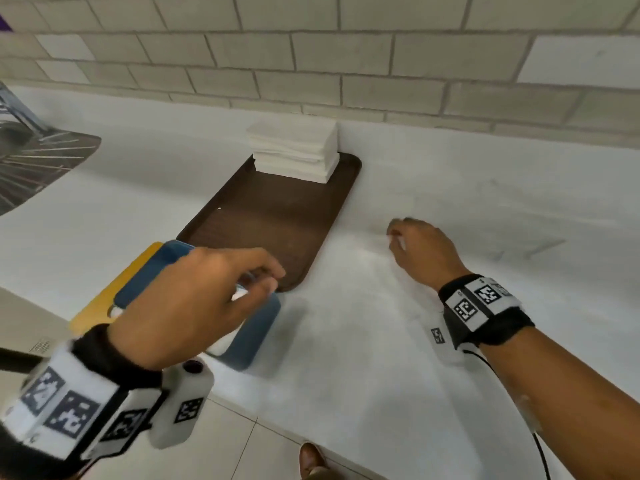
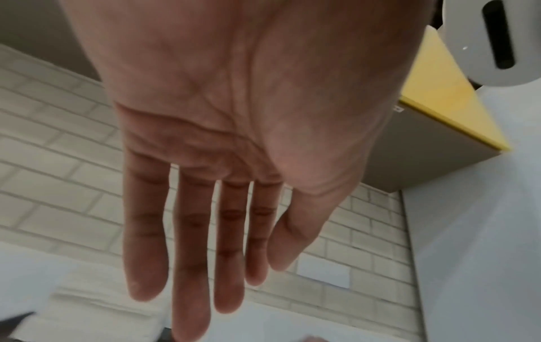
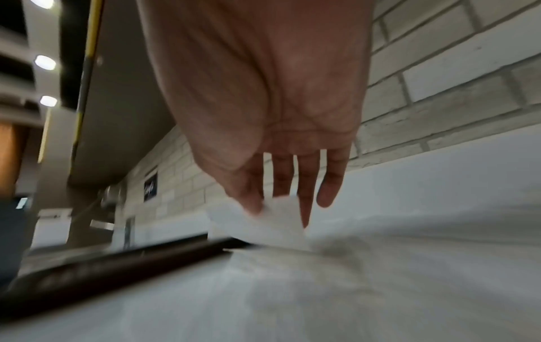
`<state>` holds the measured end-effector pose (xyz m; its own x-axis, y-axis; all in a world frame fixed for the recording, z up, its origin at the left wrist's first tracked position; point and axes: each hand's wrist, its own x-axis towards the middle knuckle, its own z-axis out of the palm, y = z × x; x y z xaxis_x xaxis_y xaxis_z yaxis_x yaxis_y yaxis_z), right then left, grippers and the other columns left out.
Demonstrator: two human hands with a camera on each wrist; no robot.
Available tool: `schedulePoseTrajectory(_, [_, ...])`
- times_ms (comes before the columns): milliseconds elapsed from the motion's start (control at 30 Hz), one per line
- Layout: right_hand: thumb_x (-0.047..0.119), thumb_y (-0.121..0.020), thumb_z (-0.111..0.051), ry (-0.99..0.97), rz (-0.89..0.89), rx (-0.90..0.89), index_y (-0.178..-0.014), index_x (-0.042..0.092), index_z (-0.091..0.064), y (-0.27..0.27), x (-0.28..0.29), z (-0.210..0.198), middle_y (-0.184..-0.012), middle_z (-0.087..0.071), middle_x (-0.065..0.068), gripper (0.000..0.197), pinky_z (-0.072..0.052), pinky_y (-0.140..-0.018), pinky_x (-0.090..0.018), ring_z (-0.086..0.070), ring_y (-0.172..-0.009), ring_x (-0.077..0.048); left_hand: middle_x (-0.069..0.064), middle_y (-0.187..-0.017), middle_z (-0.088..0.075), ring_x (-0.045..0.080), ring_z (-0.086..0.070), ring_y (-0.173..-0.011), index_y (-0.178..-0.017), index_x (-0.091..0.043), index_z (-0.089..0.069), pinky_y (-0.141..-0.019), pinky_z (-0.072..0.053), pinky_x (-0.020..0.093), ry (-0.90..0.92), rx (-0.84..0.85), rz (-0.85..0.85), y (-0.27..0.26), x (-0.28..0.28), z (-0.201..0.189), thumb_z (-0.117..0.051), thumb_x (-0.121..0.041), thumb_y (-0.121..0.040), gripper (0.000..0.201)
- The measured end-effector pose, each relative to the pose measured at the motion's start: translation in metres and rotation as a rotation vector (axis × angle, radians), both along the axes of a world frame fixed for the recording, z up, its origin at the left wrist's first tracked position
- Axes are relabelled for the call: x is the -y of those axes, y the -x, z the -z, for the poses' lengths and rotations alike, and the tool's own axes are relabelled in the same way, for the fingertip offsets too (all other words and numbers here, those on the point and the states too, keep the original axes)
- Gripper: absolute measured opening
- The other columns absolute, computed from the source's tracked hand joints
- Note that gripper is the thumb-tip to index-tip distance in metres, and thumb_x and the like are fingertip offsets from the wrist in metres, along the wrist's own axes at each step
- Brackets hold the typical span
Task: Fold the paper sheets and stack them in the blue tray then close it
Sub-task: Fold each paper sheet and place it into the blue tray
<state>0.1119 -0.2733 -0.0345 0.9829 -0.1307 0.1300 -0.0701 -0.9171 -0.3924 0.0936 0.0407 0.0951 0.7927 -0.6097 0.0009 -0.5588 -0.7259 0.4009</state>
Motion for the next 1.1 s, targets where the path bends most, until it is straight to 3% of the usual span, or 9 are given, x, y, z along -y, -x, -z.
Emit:
schedulePoseTrajectory(167, [0.009, -0.099, -0.034, -0.492, 0.264, 0.377, -0.101, 0.014, -0.047, 0.046, 0.055, -0.071, -0.071, -0.048, -0.002, 0.014, -0.035, -0.058, -0.029, -0.045, -0.062, -0.014, -0.015, -0.108, -0.07, 0.001, -0.066, -0.095, -0.115, -0.033, -0.069, -0.085, -0.058, 0.031, -0.066, -0.045, 0.151, 0.004, 0.092, 0.06, -0.062, -0.031, -0.096, 0.02])
schedulePoseTrajectory(333, [0.01, -0.097, -0.035, -0.524, 0.289, 0.547, -0.102, 0.024, -0.05, 0.105, 0.099, -0.115, -0.08, -0.046, 0.013, 0.021, -0.032, -0.061, -0.02, -0.041, -0.066, 0.0, -0.007, -0.136, -0.055, 0.02, -0.054, -0.121, -0.136, -0.026, -0.056, -0.094, -0.05, 0.036, -0.354, 0.004, 0.268, -0.012, 0.164, 0.13, -0.059, -0.03, -0.097, 0.039])
schedulePoseTrajectory(500, [0.013, -0.1, -0.039, -0.436, 0.284, 0.557, -0.104, 0.021, -0.052, 0.152, 0.126, -0.125, -0.08, -0.045, 0.018, 0.015, -0.033, -0.064, -0.01, -0.044, -0.071, 0.003, -0.006, -0.118, -0.063, 0.019, -0.056, -0.107, -0.115, -0.024, -0.066, -0.082, -0.041, 0.027, -0.341, 0.096, 0.302, -0.015, 0.175, 0.145, -0.057, -0.033, -0.099, 0.021])
schedulePoseTrajectory(733, [0.01, -0.099, -0.042, -0.379, 0.246, 0.536, -0.099, 0.015, -0.053, 0.175, 0.136, -0.118, -0.103, -0.054, 0.002, 0.011, -0.035, -0.073, -0.009, -0.049, -0.088, 0.002, -0.011, -0.108, -0.066, 0.015, -0.06, -0.1, -0.1, -0.028, -0.069, -0.084, -0.046, 0.03, -0.305, 0.078, 0.347, -0.028, 0.172, 0.138, -0.06, -0.037, -0.094, 0.013])
schedulePoseTrajectory(800, [0.008, -0.098, -0.041, -0.366, 0.221, 0.509, -0.095, 0.013, -0.054, 0.177, 0.134, -0.119, -0.099, -0.052, -0.003, 0.015, -0.035, -0.072, -0.013, -0.05, -0.087, -0.006, -0.009, -0.102, -0.068, 0.012, -0.061, -0.093, -0.095, -0.024, -0.069, -0.084, -0.049, 0.033, -0.175, 0.009, 0.326, -0.029, 0.173, 0.128, -0.064, -0.032, -0.093, 0.01])
schedulePoseTrajectory(867, [0.006, -0.093, -0.038, -0.38, 0.166, 0.486, -0.085, 0.015, -0.055, 0.18, 0.13, -0.125, -0.092, -0.048, -0.004, 0.021, -0.034, -0.071, -0.018, -0.049, -0.083, -0.013, -0.007, -0.087, -0.066, 0.004, -0.057, -0.074, -0.087, -0.021, -0.064, -0.074, -0.046, 0.025, 0.062, -0.111, 0.233, -0.029, 0.175, 0.106, -0.062, -0.032, -0.091, 0.012])
schedulePoseTrajectory(933, [0.007, -0.089, -0.036, -0.457, 0.048, 0.409, -0.077, 0.017, -0.054, 0.184, 0.125, -0.135, -0.087, -0.048, -0.004, 0.024, -0.034, -0.07, -0.023, -0.048, -0.081, -0.02, -0.003, -0.072, -0.055, 0.009, -0.047, -0.065, -0.078, -0.022, -0.052, -0.065, -0.038, 0.025, 0.34, -0.236, 0.089, -0.031, 0.177, 0.08, -0.052, -0.038, -0.084, 0.017])
schedulePoseTrajectory(1033, [0.01, -0.085, -0.037, -0.649, -0.152, 0.202, -0.076, 0.012, -0.053, 0.181, 0.112, -0.146, -0.08, -0.051, -0.007, 0.019, -0.033, -0.066, -0.023, -0.049, -0.074, -0.021, 0.006, -0.092, -0.051, 0.023, -0.043, -0.083, -0.094, -0.021, -0.053, -0.077, -0.036, 0.041, 0.82, -0.569, -0.089, -0.024, 0.186, 0.044, -0.052, -0.035, -0.078, 0.022])
schedulePoseTrajectory(1100, [0.01, -0.088, -0.039, -0.723, -0.185, 0.135, -0.077, 0.01, -0.054, 0.172, 0.101, -0.144, -0.074, -0.055, -0.003, 0.018, -0.035, -0.062, -0.019, -0.05, -0.068, -0.014, 0.011, -0.101, -0.057, 0.027, -0.051, -0.089, -0.11, -0.018, -0.053, -0.079, -0.043, 0.042, 0.97, -0.773, -0.117, -0.009, 0.197, 0.033, -0.05, -0.027, -0.085, 0.027])
